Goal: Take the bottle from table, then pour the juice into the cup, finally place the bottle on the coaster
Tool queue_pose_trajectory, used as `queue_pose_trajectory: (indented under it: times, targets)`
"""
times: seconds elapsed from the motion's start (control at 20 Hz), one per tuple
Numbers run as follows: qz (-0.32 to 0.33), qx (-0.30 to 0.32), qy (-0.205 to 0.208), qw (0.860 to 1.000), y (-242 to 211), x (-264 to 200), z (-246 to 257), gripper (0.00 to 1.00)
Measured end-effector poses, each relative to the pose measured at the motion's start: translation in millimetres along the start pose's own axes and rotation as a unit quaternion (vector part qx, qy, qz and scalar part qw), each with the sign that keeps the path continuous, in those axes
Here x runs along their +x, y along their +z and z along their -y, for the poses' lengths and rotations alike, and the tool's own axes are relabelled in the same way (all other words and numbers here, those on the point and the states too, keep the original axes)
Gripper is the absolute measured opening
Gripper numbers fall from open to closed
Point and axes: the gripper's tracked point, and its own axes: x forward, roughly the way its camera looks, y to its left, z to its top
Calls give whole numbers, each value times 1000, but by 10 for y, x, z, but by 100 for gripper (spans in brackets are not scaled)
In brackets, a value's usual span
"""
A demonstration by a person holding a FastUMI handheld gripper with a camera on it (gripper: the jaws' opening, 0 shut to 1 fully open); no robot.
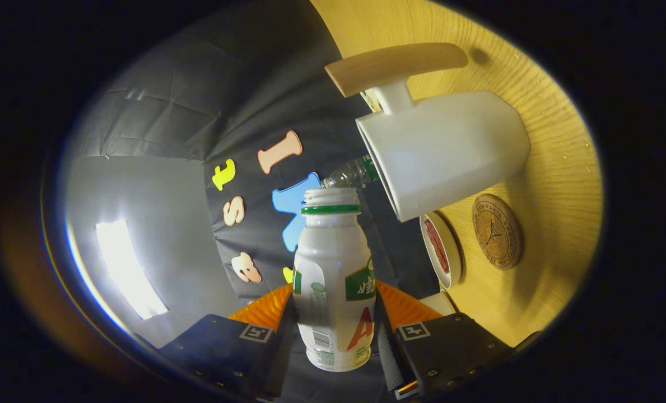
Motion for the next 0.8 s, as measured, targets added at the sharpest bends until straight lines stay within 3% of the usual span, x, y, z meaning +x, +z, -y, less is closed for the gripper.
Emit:
queue_pose_trajectory:
  times: [0.35,0.8]
  targets:
    - [-1,-21,-14,1000,75,51,56,66]
    - [-24,-167,-55,984,105,38,99,66]
